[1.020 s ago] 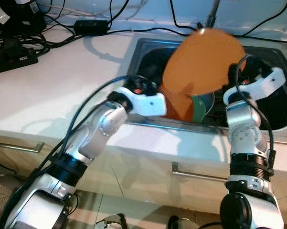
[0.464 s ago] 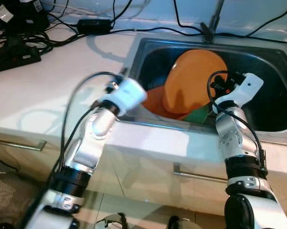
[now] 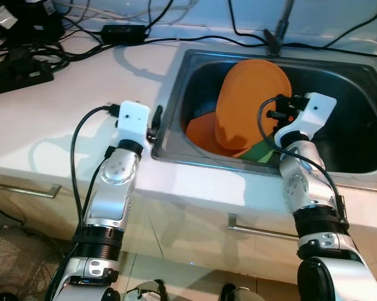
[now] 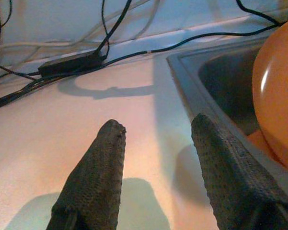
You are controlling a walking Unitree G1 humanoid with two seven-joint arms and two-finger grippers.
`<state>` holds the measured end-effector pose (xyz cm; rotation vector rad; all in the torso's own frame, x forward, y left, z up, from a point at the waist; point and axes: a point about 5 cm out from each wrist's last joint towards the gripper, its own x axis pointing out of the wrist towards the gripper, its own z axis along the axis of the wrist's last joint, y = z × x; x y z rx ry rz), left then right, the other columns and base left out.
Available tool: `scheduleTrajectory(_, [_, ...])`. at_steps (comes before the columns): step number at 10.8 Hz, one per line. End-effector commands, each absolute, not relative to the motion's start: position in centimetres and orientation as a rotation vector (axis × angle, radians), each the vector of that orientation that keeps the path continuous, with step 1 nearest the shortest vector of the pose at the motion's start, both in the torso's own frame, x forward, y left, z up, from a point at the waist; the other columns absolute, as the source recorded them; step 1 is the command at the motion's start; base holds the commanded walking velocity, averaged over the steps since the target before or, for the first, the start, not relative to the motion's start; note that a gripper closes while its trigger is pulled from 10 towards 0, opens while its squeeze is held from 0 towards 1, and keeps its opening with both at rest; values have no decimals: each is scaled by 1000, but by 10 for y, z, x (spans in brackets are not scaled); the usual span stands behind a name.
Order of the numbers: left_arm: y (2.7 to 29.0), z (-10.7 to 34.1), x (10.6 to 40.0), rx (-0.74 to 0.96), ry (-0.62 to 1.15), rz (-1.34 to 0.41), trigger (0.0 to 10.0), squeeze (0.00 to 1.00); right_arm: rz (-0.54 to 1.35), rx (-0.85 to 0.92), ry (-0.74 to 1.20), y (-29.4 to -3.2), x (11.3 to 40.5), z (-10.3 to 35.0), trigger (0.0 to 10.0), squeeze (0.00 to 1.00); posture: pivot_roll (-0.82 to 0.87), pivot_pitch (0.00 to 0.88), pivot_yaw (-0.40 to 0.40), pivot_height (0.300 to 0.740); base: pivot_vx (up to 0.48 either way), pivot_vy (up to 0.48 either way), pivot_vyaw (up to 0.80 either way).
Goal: Kitchen organization
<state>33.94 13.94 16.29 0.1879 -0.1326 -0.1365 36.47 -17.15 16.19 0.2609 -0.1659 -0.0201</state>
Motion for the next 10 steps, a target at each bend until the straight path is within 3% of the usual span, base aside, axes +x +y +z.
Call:
scheduleTrajectory(1, [143,157,338,181,-113,-127,10000,0,-25,247,-168,-173,363,157,10000,0,59,100,18,740,0,0,0])
scheduleTrajectory(2, [143,156,339,177,-114,-128,10000,0,-19,250,-170,-171,362,157,10000,0,60,96,17,740,0,0,0])
scheduleTrajectory(3, [143,156,339,175,-116,-129,10000,0,-7,252,-171,-168,362,156,10000,894,63,90,16,740,0,0,0])
scheduleTrajectory(4, [144,155,339,176,-113,-128,10000,0,-4,253,-171,-166,362,155,10000,1000,63,83,17,740,0,0,0])
scheduleTrajectory(10, [146,160,340,196,-135,-135,10000,0,-4,246,-179,-165,361,154,10000,1000,61,69,23,740,0,0,0])
